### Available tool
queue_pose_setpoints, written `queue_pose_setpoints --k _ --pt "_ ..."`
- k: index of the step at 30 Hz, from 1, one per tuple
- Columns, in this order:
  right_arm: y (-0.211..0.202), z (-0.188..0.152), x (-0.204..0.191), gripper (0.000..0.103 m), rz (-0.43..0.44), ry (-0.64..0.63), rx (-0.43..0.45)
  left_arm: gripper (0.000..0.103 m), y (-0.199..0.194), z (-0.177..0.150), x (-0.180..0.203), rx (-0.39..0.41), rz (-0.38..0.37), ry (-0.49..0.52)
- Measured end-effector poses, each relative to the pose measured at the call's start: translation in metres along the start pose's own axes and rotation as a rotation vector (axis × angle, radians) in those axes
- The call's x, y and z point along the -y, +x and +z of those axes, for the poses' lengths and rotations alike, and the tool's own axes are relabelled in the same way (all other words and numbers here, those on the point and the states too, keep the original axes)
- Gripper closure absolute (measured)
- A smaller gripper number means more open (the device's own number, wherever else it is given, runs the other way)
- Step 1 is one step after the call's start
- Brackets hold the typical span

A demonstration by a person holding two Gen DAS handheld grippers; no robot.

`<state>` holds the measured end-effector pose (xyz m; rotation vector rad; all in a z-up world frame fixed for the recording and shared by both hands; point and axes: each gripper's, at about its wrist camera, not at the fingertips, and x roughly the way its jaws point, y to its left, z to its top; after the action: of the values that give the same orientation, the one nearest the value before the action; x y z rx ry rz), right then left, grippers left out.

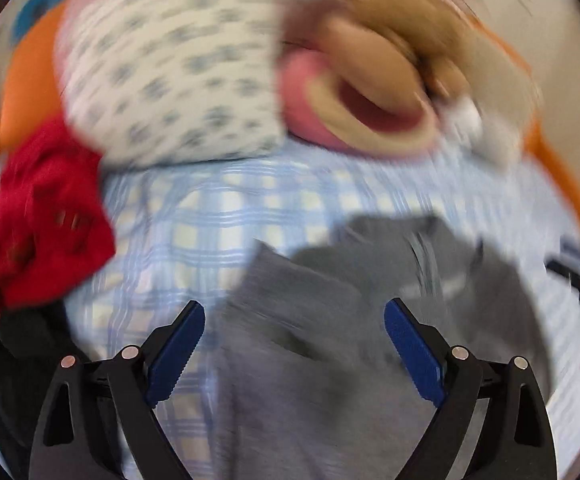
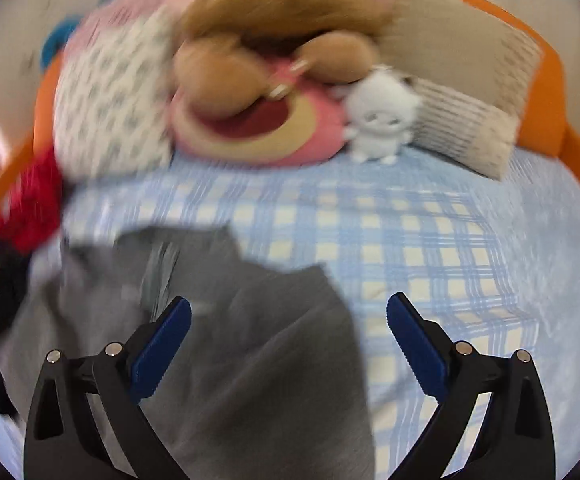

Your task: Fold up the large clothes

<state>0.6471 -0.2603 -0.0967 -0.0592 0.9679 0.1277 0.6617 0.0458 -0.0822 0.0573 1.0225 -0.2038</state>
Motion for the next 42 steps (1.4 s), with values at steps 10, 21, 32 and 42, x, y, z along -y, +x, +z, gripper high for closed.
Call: queue_pose_setpoints --k 10,21,32,42 --pt "0.092 -0.044 -0.053 0.026 -0.207 -0.139 -0.220 0.017 0.085 -0.048 0.076 -0.233 0.260 0.265" --pt "0.060 -0.034 -0.046 0.087 -0.134 -0.053 -0.102 0.085 0.070 -0.045 0.072 -0.226 0.231 0.157" --pt "0.003 0.019 -0.023 0.087 -0.064 0.065 0.128 0.087 0.016 0.010 0.057 0.016 0.177 -0.008" --pt "0.085 0.011 -0.020 0.087 -0.075 0.135 0.032 0.087 0.105 -0.008 0.042 -0.129 0.183 -0.102"
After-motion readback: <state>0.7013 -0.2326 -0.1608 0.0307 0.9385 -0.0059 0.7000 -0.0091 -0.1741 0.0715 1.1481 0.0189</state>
